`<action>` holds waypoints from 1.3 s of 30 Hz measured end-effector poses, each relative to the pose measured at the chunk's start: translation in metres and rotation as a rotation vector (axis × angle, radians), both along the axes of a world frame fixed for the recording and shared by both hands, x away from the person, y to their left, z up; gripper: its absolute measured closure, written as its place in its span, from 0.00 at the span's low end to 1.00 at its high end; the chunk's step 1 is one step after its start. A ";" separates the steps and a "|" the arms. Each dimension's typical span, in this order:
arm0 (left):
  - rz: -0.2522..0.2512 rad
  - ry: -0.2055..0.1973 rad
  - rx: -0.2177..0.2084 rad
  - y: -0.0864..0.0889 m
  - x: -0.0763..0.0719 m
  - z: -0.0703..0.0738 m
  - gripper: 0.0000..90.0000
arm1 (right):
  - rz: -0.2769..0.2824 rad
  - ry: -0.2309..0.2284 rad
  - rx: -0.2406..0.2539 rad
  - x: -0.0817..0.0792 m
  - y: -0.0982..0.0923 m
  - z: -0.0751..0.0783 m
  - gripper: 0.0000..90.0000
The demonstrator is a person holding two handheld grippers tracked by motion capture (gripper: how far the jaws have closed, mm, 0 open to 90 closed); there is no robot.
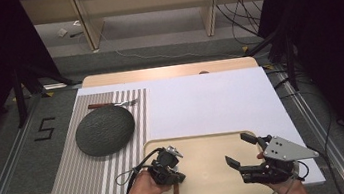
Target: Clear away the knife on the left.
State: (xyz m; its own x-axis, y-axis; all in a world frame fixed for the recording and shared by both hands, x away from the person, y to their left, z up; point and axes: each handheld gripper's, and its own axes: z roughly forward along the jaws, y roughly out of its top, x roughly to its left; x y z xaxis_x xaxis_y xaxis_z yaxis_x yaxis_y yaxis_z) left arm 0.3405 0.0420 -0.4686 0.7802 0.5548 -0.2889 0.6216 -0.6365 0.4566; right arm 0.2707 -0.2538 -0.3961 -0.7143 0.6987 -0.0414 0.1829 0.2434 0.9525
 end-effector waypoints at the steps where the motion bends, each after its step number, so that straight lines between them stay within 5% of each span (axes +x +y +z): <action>1: -0.002 0.001 0.005 0.001 0.000 0.000 1.00 | 0.001 0.001 0.000 0.000 0.000 0.000 0.22; 15: -0.010 0.024 0.067 0.021 0.000 0.003 1.00 | -0.001 0.000 0.001 0.000 0.000 0.000 0.22; 39: 0.043 0.039 0.109 0.059 0.003 0.005 1.00 | -0.003 0.000 -0.002 0.000 0.000 0.000 0.22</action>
State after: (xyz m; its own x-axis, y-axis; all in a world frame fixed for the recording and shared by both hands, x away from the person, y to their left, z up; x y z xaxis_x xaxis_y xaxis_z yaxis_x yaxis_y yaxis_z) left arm 0.3437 0.1012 -0.4640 0.7442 0.6174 -0.2547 0.6655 -0.6534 0.3608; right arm 0.2708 -0.2537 -0.3962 -0.7120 0.7008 -0.0431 0.1835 0.2450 0.9520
